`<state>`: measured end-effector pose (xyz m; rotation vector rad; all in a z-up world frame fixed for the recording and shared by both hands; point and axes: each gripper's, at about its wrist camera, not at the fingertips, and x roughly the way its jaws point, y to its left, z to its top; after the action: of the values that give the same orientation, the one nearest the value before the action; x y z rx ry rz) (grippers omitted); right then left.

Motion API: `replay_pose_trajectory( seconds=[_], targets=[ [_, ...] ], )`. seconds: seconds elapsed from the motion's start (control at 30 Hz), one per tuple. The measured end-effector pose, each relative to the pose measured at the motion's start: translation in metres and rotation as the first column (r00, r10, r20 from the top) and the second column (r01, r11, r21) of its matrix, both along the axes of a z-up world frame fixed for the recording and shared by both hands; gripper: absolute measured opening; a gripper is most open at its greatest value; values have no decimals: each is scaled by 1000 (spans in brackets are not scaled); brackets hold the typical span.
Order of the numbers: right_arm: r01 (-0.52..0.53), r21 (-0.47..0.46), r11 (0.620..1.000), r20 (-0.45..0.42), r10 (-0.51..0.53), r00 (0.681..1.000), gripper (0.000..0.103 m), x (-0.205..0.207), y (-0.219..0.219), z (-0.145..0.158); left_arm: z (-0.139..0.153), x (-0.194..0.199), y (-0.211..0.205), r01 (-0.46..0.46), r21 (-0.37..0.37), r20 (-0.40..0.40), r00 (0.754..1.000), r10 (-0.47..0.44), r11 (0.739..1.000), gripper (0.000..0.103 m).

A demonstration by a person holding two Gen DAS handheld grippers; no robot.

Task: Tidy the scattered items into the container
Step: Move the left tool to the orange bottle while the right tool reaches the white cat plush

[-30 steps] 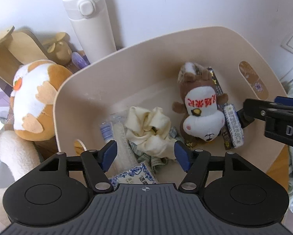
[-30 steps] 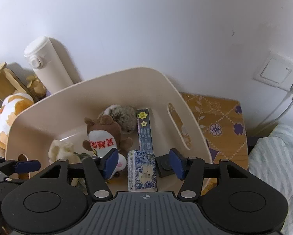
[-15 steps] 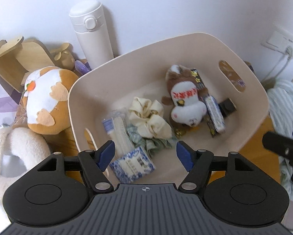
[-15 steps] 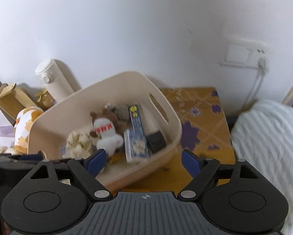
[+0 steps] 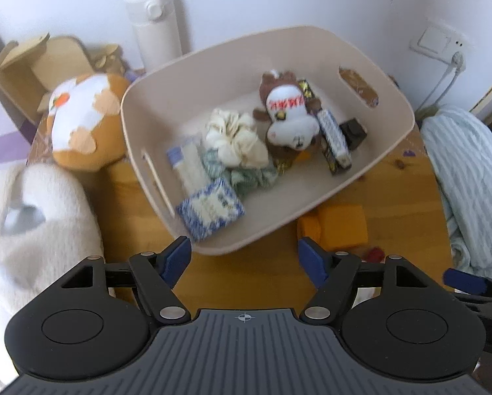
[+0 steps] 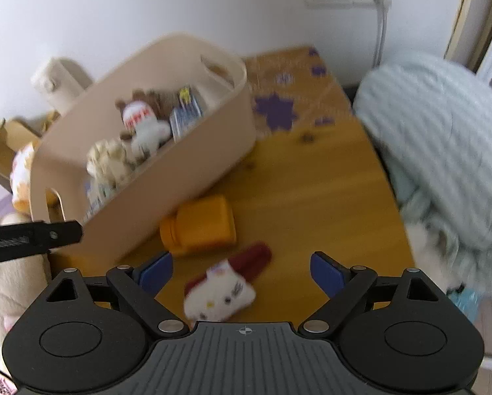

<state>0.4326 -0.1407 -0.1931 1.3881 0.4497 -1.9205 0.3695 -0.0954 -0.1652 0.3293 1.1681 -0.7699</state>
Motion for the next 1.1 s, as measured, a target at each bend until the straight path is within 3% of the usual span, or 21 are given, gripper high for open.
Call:
replay_pose_trajectory(
  seconds=[0.23,0.4,0.67,1.1],
  targets=[
    [17,65,998,24,-19,1000,92,15,-8,-29,-15,-9,13,-19,31,-46,999,20,999,76],
    [108,83,991,66,-113,991,92,18,-13,-46,-21,-13,14,-22,39,-60,998,24,999,76],
    [135,132,982,48,-142,989,92,17,-22,-64,-30,-15,8,-30,43,-85,996,33,999,77],
    [205,190,960,-1,-208,978,94,-8,13,-62,-43,-34,-23,-62,-6,-155,986,60,998,77]
  ],
)
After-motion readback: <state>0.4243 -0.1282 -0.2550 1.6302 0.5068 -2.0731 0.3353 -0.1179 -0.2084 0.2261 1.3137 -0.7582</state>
